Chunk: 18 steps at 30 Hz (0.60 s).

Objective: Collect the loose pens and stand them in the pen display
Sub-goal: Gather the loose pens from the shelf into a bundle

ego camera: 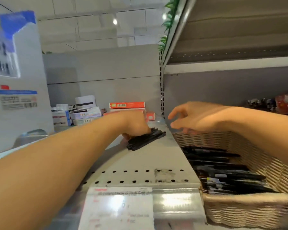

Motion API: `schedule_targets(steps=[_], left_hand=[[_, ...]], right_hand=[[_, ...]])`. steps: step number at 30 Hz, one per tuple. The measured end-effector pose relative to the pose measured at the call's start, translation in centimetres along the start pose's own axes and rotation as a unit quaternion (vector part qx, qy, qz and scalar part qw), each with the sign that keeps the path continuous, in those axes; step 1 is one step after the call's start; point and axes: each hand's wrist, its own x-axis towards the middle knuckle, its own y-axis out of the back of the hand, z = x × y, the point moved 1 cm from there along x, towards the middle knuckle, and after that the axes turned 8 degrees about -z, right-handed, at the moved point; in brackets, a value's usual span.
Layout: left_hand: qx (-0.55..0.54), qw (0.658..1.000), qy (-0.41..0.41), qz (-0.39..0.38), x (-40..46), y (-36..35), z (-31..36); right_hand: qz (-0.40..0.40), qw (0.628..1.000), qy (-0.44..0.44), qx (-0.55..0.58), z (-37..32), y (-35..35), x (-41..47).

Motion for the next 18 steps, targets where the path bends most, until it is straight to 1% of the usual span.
schedule_targets(steps=[4, 6, 8, 13, 16, 18], left_hand=[[-0.051, 0.998, -0.005, -0.039, -0.7, 0.5, -0.5], [-0.050, 0.997, -0.005, -0.061, -1.4, 0.9, -1.3], [-0.036, 0.997, 0.006, -0.068, -2.2, 1.1, -2.5], [-0.071, 0.996, 0.010, -0.060, -3.8, 1.3, -7.0], [-0.140, 0.989, 0.009, -0.044, -4.3, 2.0, -9.6], [-0.193, 0.981, 0.004, -0.014, -4.4, 2.4, -10.6]], right_hand=[[-0.031, 0.997, -0.022, -0.071, -3.6, -1.9, 1.8], [-0.046, 0.993, -0.028, -0.104, -5.3, -2.9, 2.7], [-0.065, 0.991, -0.041, -0.112, -7.0, -3.6, 3.5], [-0.092, 0.985, -0.066, -0.127, -10.6, -4.8, 4.7], [-0.098, 0.986, -0.080, -0.111, -12.0, -5.3, 5.2], [-0.094, 0.987, -0.097, -0.088, -12.6, -5.4, 5.5]])
